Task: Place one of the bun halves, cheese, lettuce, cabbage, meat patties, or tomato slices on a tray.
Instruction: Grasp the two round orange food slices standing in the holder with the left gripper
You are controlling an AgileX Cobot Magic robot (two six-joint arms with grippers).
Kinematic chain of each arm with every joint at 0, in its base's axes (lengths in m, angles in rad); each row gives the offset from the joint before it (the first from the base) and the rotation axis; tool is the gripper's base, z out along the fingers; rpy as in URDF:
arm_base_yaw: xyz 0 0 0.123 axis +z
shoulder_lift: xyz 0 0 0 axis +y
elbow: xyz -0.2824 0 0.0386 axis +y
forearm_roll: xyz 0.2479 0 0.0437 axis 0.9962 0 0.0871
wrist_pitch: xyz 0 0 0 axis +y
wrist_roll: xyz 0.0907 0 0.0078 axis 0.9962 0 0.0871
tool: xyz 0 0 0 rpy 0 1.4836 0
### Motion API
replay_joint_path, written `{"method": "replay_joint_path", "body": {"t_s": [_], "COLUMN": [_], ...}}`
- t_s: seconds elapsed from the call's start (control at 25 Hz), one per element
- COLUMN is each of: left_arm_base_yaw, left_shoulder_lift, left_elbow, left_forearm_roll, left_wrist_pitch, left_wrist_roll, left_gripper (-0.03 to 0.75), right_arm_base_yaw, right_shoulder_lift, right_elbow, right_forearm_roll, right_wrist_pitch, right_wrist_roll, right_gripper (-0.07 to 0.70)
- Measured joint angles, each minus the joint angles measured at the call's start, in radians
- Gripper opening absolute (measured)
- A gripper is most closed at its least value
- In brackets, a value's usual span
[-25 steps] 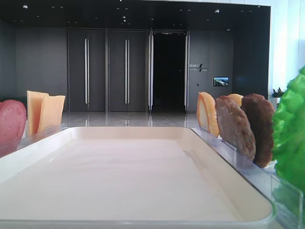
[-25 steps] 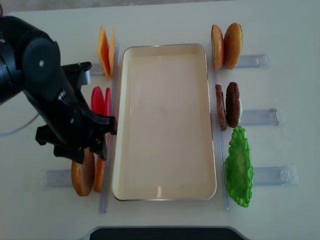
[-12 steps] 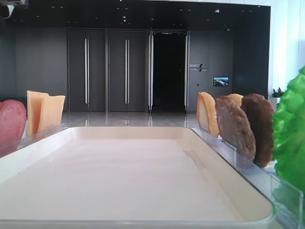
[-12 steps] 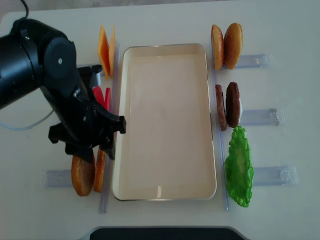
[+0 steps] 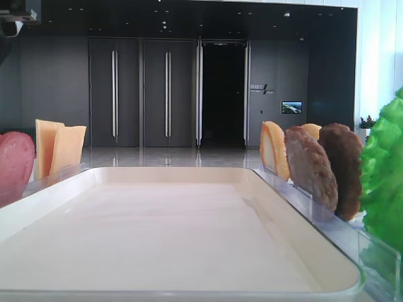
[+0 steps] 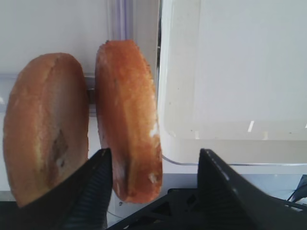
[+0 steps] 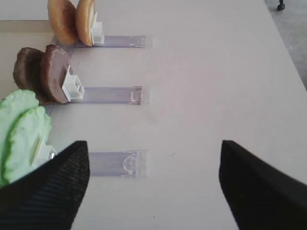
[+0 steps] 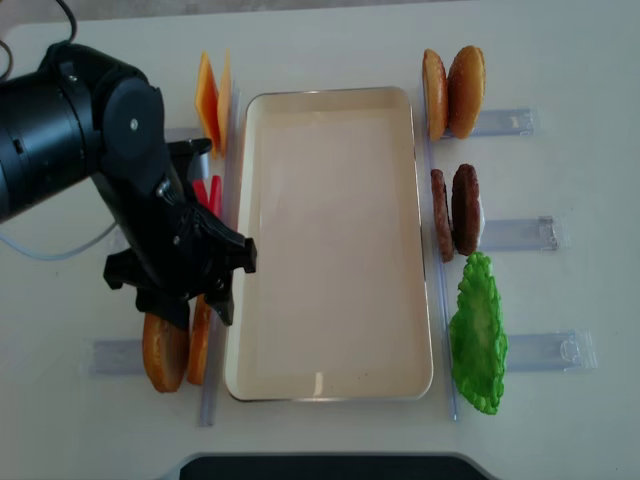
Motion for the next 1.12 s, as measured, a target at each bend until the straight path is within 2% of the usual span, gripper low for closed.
{"method": "replay_joint_path", "body": {"t_s": [1.12], "left_arm_base_yaw": [0.000], "left_shoulder_lift": [0.044], "left_elbow": [-0.001], "left_forearm_roll": [0.031], "left_wrist_pitch": [-0.003], "left_wrist_roll": [0.002], "left_gripper": [0.434], "right_arm_base_yaw": [0.000], "right_shoulder_lift": [0.000], "right_elbow": [0.000], "right_forearm_roll": [0.000], "right_wrist_pitch": [0.000], "right_wrist_roll": [0.000], "right_gripper": [0.531]}}
